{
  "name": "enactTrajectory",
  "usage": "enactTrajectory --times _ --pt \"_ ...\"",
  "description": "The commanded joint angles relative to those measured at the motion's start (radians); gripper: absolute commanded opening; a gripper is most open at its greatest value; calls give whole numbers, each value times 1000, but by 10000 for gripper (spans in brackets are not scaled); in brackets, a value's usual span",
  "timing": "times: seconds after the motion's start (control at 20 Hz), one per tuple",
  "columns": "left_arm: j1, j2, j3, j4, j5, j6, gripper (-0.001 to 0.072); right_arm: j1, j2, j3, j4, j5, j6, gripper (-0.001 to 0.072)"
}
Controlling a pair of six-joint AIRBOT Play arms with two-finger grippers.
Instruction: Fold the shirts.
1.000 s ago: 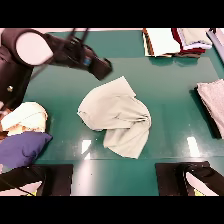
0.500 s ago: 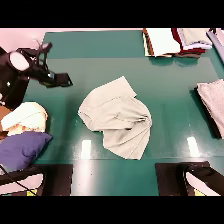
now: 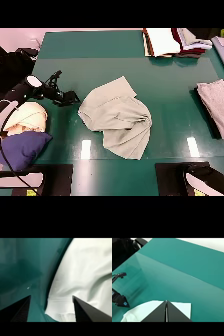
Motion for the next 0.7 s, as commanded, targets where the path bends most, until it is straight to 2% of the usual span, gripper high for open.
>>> enactTrajectory --times 0.0,0.3,0.35,0.45,0.5,0.65 --pt "-1 -50 -8 -63 -19 25 611 15 -6 0 1 -9 2 14" --pt "-107 -61 -8 -56 31 23 602 15 -2 0 0 -10 9 14" --pt "-113 -61 -8 -56 36 21 456 14 -2 0 0 -9 9 14" --pt "-112 -60 0 -66 35 22 50 14 -1 0 0 3 10 14" --pt "-112 -53 20 -62 29 24 24 14 -2 0 -5 20 17 14" --pt "-112 14 135 -14 18 24 24 -21 -3 -2 -48 176 66 14"
